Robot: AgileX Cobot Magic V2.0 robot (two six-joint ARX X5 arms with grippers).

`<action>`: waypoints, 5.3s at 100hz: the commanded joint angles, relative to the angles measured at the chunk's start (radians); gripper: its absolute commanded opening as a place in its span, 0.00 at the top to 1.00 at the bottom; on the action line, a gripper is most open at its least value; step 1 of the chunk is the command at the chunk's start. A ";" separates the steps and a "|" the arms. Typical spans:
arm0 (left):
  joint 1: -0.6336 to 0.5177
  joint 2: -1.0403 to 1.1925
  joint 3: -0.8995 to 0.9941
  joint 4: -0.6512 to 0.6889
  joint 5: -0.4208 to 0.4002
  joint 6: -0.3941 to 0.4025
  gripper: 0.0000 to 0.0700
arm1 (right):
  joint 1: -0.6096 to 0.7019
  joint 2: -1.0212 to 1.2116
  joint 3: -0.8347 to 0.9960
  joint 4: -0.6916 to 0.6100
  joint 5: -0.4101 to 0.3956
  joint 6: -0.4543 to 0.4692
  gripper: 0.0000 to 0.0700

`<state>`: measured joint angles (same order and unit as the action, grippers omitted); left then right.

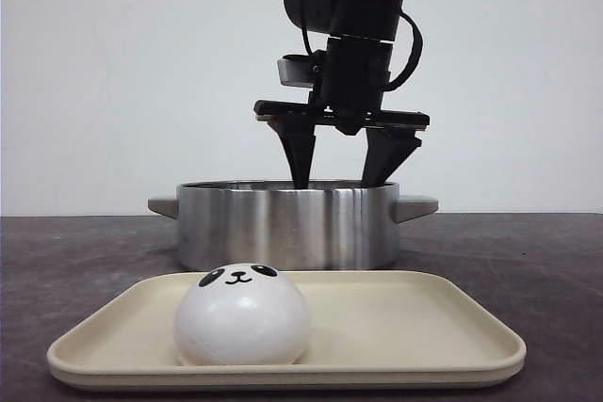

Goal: Steam buns

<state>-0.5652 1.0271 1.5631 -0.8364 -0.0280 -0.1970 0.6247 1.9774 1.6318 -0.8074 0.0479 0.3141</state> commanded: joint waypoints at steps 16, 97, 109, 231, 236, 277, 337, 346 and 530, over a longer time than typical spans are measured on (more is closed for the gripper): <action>-0.006 0.028 0.015 -0.066 0.004 0.012 0.00 | -0.012 -0.021 0.075 -0.041 -0.019 -0.009 0.81; -0.271 0.177 -0.600 0.129 0.114 -0.300 0.00 | 0.166 -0.826 0.111 -0.018 0.119 -0.090 0.98; -0.341 0.275 -0.600 0.173 0.114 -0.318 0.00 | 0.165 -0.864 0.111 -0.040 0.119 -0.090 0.98; -0.402 0.551 -0.600 0.265 -0.010 -0.398 0.39 | 0.179 -0.887 0.111 -0.140 0.137 -0.075 0.98; -0.402 0.551 -0.600 0.269 -0.011 -0.397 0.45 | 0.179 -0.887 0.111 -0.140 0.137 -0.075 0.98; -0.405 0.541 -0.591 0.241 -0.066 -0.307 1.00 | 0.179 -0.887 0.109 -0.140 0.137 -0.075 0.98; -0.246 0.441 -0.256 0.314 -0.254 0.039 1.00 | 0.179 -0.887 0.109 -0.120 0.137 -0.075 0.98; -0.188 0.499 -0.232 0.333 -0.228 0.067 1.00 | 0.179 -0.887 0.109 -0.120 0.137 -0.075 0.98; -0.052 -0.074 -0.351 0.236 -0.079 -0.025 1.00 | 0.179 -1.304 -0.660 0.427 0.303 -0.153 0.98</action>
<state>-0.6090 1.0111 1.2724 -0.6018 -0.1059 -0.2138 0.7929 0.7109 1.0584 -0.5076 0.3614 0.1631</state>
